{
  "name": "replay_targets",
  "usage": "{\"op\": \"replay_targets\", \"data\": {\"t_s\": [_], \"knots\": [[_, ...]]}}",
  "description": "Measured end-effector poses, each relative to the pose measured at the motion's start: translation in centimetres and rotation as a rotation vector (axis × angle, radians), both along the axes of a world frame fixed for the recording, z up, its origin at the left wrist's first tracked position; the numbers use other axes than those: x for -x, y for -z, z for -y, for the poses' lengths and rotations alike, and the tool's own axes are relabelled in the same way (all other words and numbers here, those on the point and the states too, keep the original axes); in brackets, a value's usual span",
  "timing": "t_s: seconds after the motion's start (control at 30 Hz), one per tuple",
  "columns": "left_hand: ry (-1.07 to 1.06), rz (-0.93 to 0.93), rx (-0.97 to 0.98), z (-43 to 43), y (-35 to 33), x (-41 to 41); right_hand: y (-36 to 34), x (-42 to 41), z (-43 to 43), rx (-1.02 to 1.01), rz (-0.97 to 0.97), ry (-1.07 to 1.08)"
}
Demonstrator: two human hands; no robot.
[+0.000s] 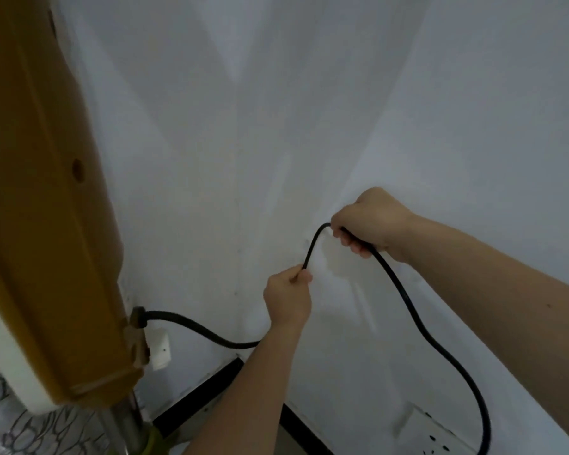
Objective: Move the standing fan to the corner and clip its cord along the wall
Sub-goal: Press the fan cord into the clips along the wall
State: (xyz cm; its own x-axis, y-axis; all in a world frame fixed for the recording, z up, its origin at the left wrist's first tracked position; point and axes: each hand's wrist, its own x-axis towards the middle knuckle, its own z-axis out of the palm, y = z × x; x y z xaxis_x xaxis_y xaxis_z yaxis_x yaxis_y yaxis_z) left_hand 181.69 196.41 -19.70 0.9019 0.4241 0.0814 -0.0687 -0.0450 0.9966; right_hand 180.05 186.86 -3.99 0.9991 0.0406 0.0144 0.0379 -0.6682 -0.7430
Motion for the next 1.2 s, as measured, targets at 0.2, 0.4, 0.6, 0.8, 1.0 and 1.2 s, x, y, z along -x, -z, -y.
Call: {"op": "replay_targets", "data": {"t_s": [0.2, 0.4, 0.6, 0.8, 1.0, 1.2], "knots": [[-0.011, -0.069, 0.316, -0.3, 0.0, -1.1, -0.2, -1.0, -0.1, 0.001, 0.048, 0.006], [0.001, -0.071, 0.398, 0.0, -0.6, -1.7, -0.9, -1.3, -0.3, 0.003, 0.058, -0.011], [-0.01, -0.019, 0.428, 0.3, -0.5, -1.8, -0.4, -1.1, -0.1, -0.003, 0.068, -0.044], [-0.074, 0.046, 0.384, 0.8, -0.6, -1.5, -0.3, -0.6, 0.2, 0.013, 0.045, -0.096], [-0.135, 0.077, 0.306, 1.0, -0.7, -1.4, -0.4, -0.3, 0.1, 0.067, 0.04, -0.155], [-0.131, 0.091, 0.203, 0.7, -0.8, -1.5, 0.0, -0.2, 0.2, 0.146, 0.081, -0.169]]}}
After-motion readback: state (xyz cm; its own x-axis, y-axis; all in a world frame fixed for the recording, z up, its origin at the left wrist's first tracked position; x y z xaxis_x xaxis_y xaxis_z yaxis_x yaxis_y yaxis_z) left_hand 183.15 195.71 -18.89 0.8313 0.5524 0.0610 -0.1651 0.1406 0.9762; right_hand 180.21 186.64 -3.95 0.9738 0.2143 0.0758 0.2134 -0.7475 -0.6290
